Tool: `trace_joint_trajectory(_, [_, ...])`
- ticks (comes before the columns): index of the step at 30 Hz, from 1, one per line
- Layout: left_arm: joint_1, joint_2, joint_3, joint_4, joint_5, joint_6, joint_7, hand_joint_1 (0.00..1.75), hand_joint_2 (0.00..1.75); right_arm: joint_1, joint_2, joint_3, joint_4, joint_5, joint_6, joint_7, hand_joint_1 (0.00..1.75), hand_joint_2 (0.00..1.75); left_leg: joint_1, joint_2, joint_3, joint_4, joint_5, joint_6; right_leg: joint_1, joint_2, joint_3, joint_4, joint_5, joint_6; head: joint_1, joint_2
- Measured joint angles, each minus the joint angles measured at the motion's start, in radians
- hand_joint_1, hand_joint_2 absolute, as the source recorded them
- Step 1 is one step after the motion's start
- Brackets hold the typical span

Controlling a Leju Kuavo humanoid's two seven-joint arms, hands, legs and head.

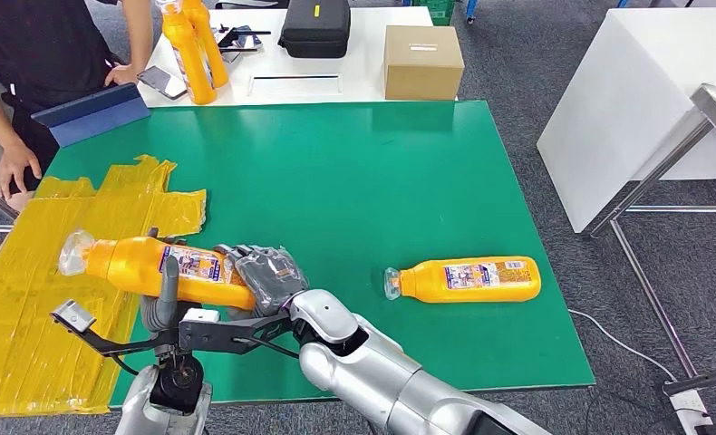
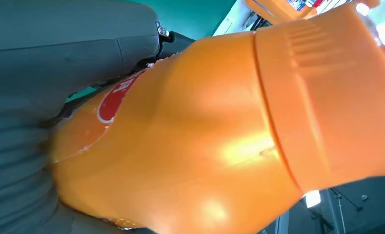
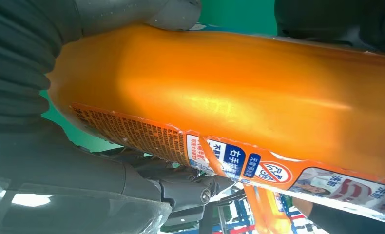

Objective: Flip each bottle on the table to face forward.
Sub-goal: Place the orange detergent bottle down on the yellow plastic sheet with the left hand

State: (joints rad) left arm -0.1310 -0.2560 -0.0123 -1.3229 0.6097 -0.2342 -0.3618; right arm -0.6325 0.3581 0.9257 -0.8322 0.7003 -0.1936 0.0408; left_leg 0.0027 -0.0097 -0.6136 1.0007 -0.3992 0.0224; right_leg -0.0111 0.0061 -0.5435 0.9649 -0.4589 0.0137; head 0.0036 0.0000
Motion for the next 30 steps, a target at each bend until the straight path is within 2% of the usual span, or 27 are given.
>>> trace_joint_trajectory(17, [0.038, -0.03, 0.041, -0.05, -0.028, -0.008, 0.01, 1.75, 1.75, 0.002, 0.007, 0.004, 0.032, 0.053, -0.016, -0.032, 1.75, 1.75, 0.0, 0.0, 0.0, 0.0, 0.0, 0.0, 0.0, 0.0, 0.0, 0.0, 0.0, 0.0, 0.0, 0.0])
trace_joint_trajectory(18, [0.039, -0.032, 0.043, -0.051, -0.029, -0.008, 0.011, 1.75, 1.75, 0.002, 0.007, 0.004, 0.032, 0.055, -0.016, -0.032, 1.71, 1.75, 0.0, 0.0, 0.0, 0.0, 0.0, 0.0, 0.0, 0.0, 0.0, 0.0, 0.0, 0.0, 0.0, 0.0])
trace_joint_trajectory(19, [0.04, -0.033, 0.045, -0.053, -0.03, -0.008, 0.012, 1.75, 1.75, 0.002, 0.008, 0.004, 0.032, 0.057, -0.016, -0.033, 1.27, 1.75, 0.0, 0.0, 0.0, 0.0, 0.0, 0.0, 0.0, 0.0, 0.0, 0.0, 0.0, 0.0, 0.0, 0.0])
trace_joint_trajectory(22, [0.041, -0.036, 0.052, -0.06, -0.031, -0.009, 0.014, 1.75, 1.75, 0.004, 0.008, 0.003, 0.034, 0.061, -0.015, -0.039, 0.0, 0.44, 0.0, 0.0, 0.0, 0.0, 0.0, 0.0, 0.0, 0.0, 0.0, 0.0, 0.0, 0.0, 0.0, 0.0])
trace_joint_trajectory(23, [0.041, -0.037, 0.056, -0.064, -0.032, -0.009, 0.015, 1.75, 1.75, 0.005, 0.008, 0.003, 0.035, 0.062, -0.014, -0.043, 0.0, 0.0, 0.0, 0.0, 0.0, 0.0, 0.0, 0.0, 0.0, 0.0, 0.0, 0.0, 0.0, 0.0, 0.0, 0.0])
trace_joint_trajectory(30, [0.042, -0.041, 0.084, -0.077, -0.038, -0.011, 0.018, 1.75, 1.75, 0.01, 0.008, 0.002, 0.037, 0.065, -0.001, -0.049, 0.0, 0.0, 0.0, 0.0, 0.0, 0.0, 0.0, 0.0, 0.0, 0.0, 0.0, 0.0, 0.0, 0.0, 0.0, 0.0])
